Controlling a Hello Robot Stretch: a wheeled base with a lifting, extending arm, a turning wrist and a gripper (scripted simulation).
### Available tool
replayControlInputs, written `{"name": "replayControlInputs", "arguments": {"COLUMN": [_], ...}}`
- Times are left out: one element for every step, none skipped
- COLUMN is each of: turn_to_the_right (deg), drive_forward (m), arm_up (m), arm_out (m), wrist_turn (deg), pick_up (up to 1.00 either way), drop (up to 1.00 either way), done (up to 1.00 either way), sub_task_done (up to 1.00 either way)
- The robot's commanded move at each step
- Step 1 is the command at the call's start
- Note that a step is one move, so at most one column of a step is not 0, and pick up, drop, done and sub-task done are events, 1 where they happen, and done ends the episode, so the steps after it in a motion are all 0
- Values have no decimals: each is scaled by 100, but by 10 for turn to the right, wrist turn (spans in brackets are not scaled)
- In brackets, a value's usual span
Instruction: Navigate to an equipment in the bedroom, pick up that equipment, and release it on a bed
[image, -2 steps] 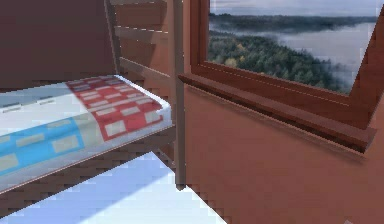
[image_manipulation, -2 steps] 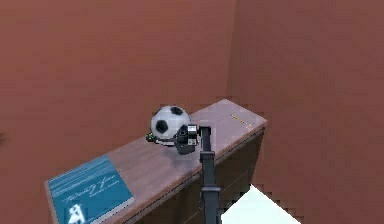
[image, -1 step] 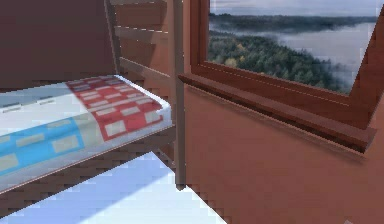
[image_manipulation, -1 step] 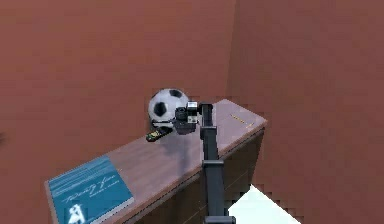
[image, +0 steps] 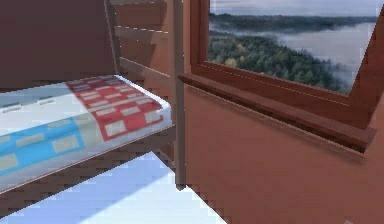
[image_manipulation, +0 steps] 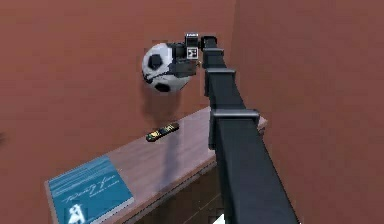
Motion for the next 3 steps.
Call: {"name": "replayControlInputs", "arguments": {"turn_to_the_right": [0, 0, 0], "drive_forward": [0, 0, 0], "arm_up": [0, 0, 0], "arm_out": [0, 0, 0], "wrist_turn": [-450, -450, -120], "pick_up": [0, 0, 0], "drop": [0, 0, 0], "done": [0, 0, 0], "sub_task_done": [0, 0, 0]}}
